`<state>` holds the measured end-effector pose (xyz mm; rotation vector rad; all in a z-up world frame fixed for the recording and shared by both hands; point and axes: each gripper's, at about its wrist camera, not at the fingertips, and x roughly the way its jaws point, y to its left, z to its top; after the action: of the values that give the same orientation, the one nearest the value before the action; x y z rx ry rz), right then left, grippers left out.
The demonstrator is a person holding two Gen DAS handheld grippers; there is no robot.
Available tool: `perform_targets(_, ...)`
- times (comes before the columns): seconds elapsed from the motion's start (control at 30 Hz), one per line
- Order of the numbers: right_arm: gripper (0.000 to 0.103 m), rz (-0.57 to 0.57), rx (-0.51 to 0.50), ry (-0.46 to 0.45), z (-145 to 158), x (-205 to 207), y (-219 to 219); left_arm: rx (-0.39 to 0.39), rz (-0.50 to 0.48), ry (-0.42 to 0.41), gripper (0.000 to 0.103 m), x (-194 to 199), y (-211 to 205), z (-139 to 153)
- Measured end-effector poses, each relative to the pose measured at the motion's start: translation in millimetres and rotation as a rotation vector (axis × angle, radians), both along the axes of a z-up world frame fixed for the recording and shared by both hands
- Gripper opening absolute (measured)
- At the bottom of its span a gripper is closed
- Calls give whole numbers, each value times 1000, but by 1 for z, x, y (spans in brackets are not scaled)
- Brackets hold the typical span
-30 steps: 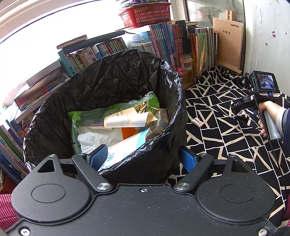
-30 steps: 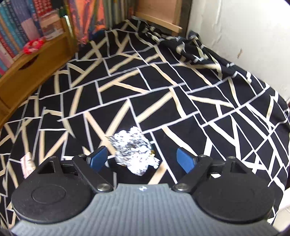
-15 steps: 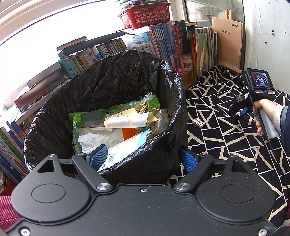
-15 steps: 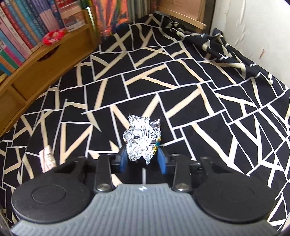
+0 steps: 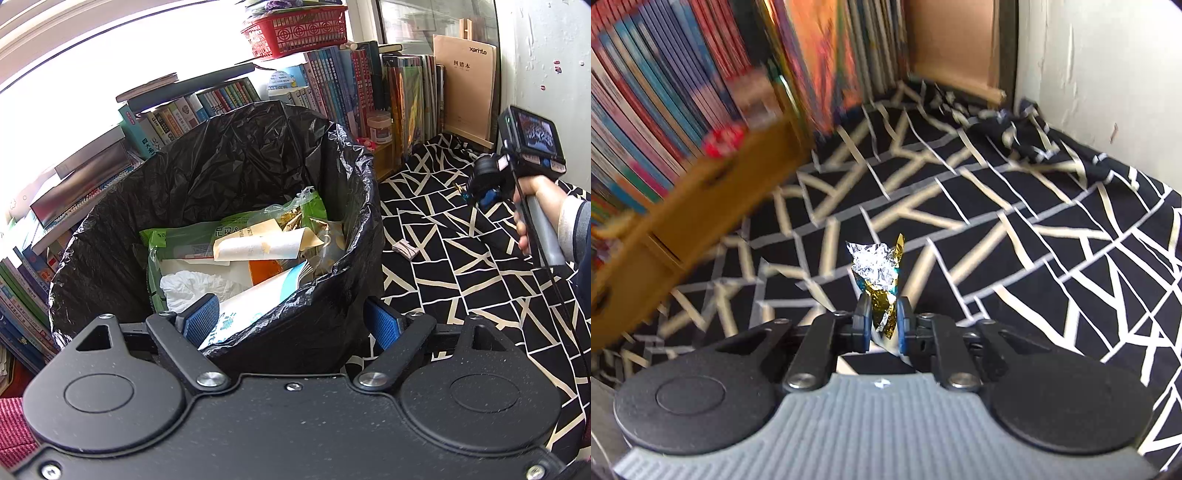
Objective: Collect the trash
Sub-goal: 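Carry the silver foil over the bin and open the right gripper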
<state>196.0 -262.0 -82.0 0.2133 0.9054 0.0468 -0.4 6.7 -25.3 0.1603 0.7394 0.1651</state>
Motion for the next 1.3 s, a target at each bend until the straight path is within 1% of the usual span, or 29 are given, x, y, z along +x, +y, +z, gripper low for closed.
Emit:
perform_targets(0.1,17,43,72,-64,23,-6,11,0,0,0,83,0,0,0)
perform_targets(0.2,17,125,150,-129,50,-17,28,0,0,0,83,0,0,0)
perform_targets(0.27,17,191,245,-164,69,-29,40,1,0,0,83,0,0,0)
perform_targets(0.33,17,270,320,-213,91,-45,53,1,0,1,83,0,0,0)
perform_targets(0.47,18,450,375,-327,132,-82,77,-4,0,2,83,0,2,1)
perform_targets(0.53,19,537,463,-360,143,-96,82,0,0,1,83,0,2,0)
perform_targets(0.6,20,619,543,-362,148,-105,90,5,1,1,83,0,1,0)
perform_targets(0.63,20,658,562,-362,149,-110,97,4,3,2,83,0,1,0)
perform_targets(0.73,21,759,574,-356,147,-122,114,6,5,3,83,0,0,-1)
perform_targets(0.83,24,819,558,-326,142,-133,123,8,5,3,83,1,0,-1)
perform_targets(0.93,28,846,534,-300,136,-139,129,8,5,3,83,1,0,-1)
perform_targets(1.0,28,854,523,-292,132,-141,132,8,5,3,83,1,0,-1)
perform_targets(1.03,34,860,513,-290,131,-144,132,8,5,3,83,1,0,-1)
perform_targets(1.07,37,865,501,-289,130,-145,134,8,5,3,83,1,0,-1)
perform_targets(1.13,51,871,489,-291,129,-146,135,8,5,3,83,1,-1,-1)
perform_targets(1.2,59,874,484,-290,128,-146,136,8,5,3,83,0,0,-1)
perform_targets(1.3,61,870,479,-289,127,-144,137,8,5,3,83,1,-1,-1)
